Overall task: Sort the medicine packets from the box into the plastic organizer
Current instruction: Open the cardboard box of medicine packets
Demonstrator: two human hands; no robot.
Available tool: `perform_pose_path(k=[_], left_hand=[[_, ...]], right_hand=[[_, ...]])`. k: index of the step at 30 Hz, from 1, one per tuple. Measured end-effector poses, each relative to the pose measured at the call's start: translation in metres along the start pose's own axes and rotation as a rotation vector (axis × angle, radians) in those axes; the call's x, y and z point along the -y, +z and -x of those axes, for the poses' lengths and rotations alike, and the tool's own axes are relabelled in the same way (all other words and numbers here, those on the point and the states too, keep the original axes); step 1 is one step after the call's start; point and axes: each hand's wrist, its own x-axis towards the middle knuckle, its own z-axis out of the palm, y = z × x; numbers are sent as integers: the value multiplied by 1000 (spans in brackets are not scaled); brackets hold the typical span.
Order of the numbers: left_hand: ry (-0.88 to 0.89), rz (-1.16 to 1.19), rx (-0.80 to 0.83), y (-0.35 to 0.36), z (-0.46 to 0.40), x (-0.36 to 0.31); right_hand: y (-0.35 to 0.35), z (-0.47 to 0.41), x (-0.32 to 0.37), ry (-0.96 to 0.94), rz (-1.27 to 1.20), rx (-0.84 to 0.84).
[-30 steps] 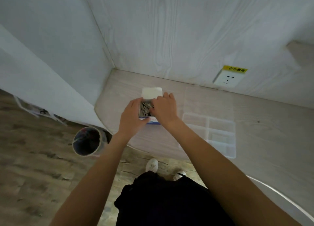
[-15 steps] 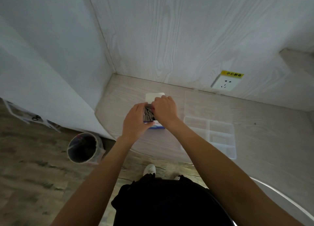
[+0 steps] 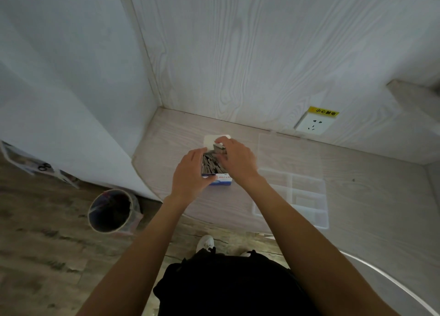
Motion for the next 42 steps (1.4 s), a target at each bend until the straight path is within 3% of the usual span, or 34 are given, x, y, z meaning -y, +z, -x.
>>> perform_pose_path(k=[9,17,21,24,26,29,31,38,42], left_hand=[[16,-30,41,-3,-3,5],[90,14,-38,-13,-14,-6],[99,94,-56,-19,-21,-13],[52,301,-57,-31,-27,-25],[-10,494,56,-43,-34,-38],[-162,779,526,-58,-44,-56],[-177,880,737,-59,-44,-69],[-182,988,706,-37,-31,-107],[-167,999,579,-16,-21,-118]], right_hand=[[-3,4,-15,-67,-159,33],[10,11,-5,-53,196,4],[10,8,-14,-43,-129,-165],[-10,7,-22,-50,-385,-275],[-32,9,-26,-70,-508,-193],[-62,19,-34,-116,-598,-41],[-75,26,-39,-118,-628,-34],[-84,51,-63,102,-698,-253],[-81,68,-81,313,-786,-269]])
